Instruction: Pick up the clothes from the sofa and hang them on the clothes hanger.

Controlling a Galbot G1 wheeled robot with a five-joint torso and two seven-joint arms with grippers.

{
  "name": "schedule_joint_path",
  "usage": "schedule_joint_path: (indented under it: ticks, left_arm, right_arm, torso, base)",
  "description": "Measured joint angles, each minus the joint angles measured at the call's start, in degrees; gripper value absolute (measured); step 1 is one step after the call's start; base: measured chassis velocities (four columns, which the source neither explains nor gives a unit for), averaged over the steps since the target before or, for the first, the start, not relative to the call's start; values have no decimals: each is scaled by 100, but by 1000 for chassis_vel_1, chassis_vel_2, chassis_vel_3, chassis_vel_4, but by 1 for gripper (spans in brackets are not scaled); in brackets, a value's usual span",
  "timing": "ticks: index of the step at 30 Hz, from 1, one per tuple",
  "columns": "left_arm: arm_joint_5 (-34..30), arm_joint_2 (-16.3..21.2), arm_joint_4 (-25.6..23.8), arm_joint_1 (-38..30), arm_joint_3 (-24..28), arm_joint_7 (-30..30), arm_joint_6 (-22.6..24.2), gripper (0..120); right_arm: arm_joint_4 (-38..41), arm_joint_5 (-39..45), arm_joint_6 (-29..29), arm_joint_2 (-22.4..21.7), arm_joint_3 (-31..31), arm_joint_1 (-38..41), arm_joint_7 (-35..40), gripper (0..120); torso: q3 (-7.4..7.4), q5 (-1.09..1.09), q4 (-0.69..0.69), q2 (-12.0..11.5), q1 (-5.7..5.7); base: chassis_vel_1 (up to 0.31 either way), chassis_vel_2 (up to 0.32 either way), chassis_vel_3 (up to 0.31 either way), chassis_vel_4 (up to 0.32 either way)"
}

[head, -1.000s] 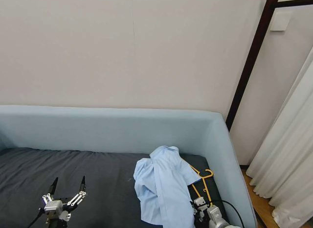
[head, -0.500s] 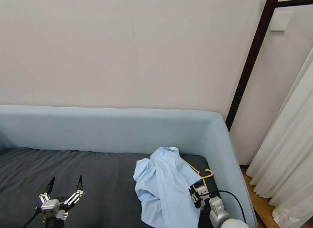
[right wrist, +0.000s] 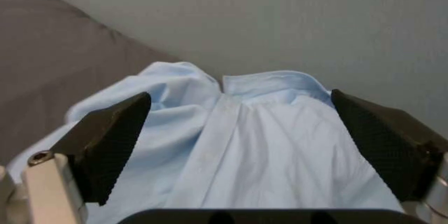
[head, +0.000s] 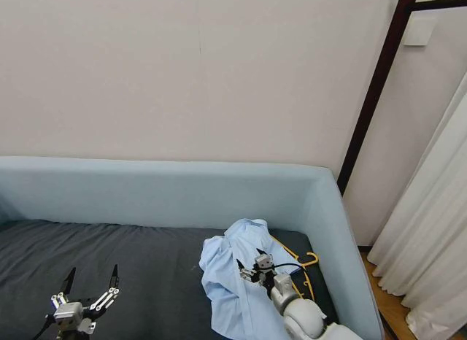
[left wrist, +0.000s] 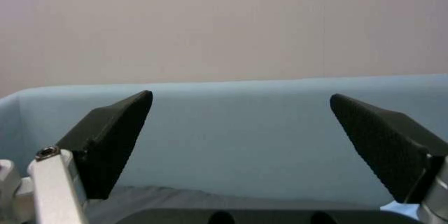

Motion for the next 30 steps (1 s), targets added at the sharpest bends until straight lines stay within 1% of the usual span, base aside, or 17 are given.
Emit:
schedule_joint_path:
  ticks: [3, 4, 7, 10, 14, 15, 16, 19, 23, 26, 30]
  left_arm:
    - [5, -30, -24, 29, -63, 1, 0, 100]
    - [5, -30, -24, 29, -63, 1, 0, 100]
    - [14, -57, -25, 19, -97, 1, 4, 100]
    - [40, -88, -25, 13, -100, 2, 6, 100]
    - [102, -157, -20, 33, -60, 2, -7, 100]
    - [102, -157, -20, 33, -60, 2, -7, 100]
    - [112, -172, -17, 37, -52, 2, -23, 100]
    - [117, -179, -11, 41, -48, 2, -40, 100]
    - [117, -177, -11, 46, -50, 2, -43, 100]
    - [117, -170, -9, 40, -54, 2, -44, 100]
    - [143, -192, 33, 0, -20, 2, -46, 100]
  right_arm:
    - [-960, -614, 148, 490, 98, 271, 9, 100]
    - [-960, -614, 148, 490, 98, 271, 9, 100]
    - [-1563, -996, 374, 801, 205, 346, -55, 100]
    - [-1699, -1036, 397, 926, 228, 347, -67, 100]
    - [-1957, -1246, 332, 1261, 409, 339, -28, 100]
    - [-1957, -1246, 332, 1261, 409, 339, -28, 100]
    - [-2084, -1444, 272, 1372, 506, 339, 38, 100]
    - [-2404, -1960, 211, 1529, 716, 360, 118, 100]
    - [-2642, -2234, 204, 1584, 865, 395, 137, 100]
    - [-2751, -2319, 225, 1587, 928, 418, 127, 96]
    - [-2785, -2376, 250, 1605, 962, 423, 112, 78]
  torso:
    - [0, 2, 1, 0, 0]
    - [0, 2, 1, 0, 0]
    - [0, 1, -2, 0, 0]
    - [0, 2, -2, 0, 0]
    - [0, 2, 0, 0, 0]
    - [0, 2, 0, 0, 0]
    - [-1, 2, 0, 0, 0]
    - [-1, 2, -1, 0, 0]
    - [-1, 2, -1, 0, 0]
    - [-1, 2, -1, 0, 0]
    - [-1, 3, -1, 0, 0]
  base:
    - [0, 0, 0, 0]
    - [0, 0, 0, 0]
    - [0, 0, 0, 0]
    - [0, 0, 0, 0]
    - [0, 0, 0, 0]
    - [0, 0, 0, 0]
    - [0, 0, 0, 0]
    - [0, 0, 0, 0]
    - [0, 0, 0, 0]
    - [0, 0, 0, 0]
    - [0, 0, 0, 0]
